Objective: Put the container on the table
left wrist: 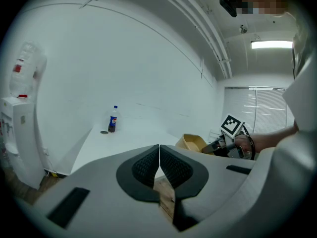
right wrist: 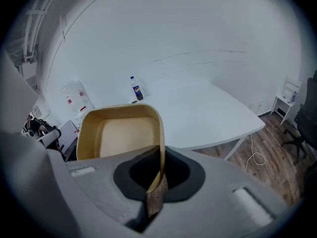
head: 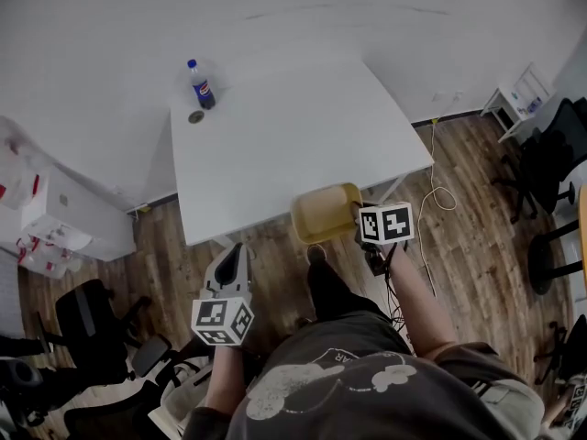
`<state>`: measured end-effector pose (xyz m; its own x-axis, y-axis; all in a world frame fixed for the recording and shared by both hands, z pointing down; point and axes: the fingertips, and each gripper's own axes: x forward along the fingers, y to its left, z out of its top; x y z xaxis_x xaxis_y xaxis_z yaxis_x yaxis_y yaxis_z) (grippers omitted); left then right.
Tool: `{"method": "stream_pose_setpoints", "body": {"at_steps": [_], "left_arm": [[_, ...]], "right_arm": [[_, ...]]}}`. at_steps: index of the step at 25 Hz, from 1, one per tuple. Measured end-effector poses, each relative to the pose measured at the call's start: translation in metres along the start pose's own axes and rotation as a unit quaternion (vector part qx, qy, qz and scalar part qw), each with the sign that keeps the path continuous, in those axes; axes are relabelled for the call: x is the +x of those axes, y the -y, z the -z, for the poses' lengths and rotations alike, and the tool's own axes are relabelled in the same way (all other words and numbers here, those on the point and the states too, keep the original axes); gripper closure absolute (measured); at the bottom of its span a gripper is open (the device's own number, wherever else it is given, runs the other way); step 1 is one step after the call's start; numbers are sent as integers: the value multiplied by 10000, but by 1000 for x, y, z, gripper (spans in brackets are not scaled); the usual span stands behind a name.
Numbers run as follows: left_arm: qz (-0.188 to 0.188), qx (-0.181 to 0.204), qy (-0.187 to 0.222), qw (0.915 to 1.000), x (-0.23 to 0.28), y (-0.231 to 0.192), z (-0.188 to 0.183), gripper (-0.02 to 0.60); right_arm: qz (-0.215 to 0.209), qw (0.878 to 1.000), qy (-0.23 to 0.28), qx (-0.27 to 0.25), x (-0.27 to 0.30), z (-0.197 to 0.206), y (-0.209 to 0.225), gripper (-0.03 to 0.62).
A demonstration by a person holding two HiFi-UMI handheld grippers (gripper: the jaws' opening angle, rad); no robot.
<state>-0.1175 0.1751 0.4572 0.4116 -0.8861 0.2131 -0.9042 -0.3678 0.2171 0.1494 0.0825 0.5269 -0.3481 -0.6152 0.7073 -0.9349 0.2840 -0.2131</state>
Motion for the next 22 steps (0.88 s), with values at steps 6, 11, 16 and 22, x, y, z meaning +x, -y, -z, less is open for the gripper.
{"method": "stream_pose_setpoints", "body": {"at_steps": [6,11,16,22], "left_arm": [[-196,-25,-5,9998,38,-28,-8,571],[-384,-60,-55,9992,81,-56,-16,571],[-597,-177,-102,9980,127,-83,-30,571],[-827,-241,-178,9961,179,-108,-46,571]], "right_arm": [[-117,9999,-16,-15,46,-41,9,595],[-226,9997,-87,-37,95,-82,21,595],[-278,9989,-354,-149,145,-121,37,594],[-366,9978,-504,-225,195,-169,53,594]]}}
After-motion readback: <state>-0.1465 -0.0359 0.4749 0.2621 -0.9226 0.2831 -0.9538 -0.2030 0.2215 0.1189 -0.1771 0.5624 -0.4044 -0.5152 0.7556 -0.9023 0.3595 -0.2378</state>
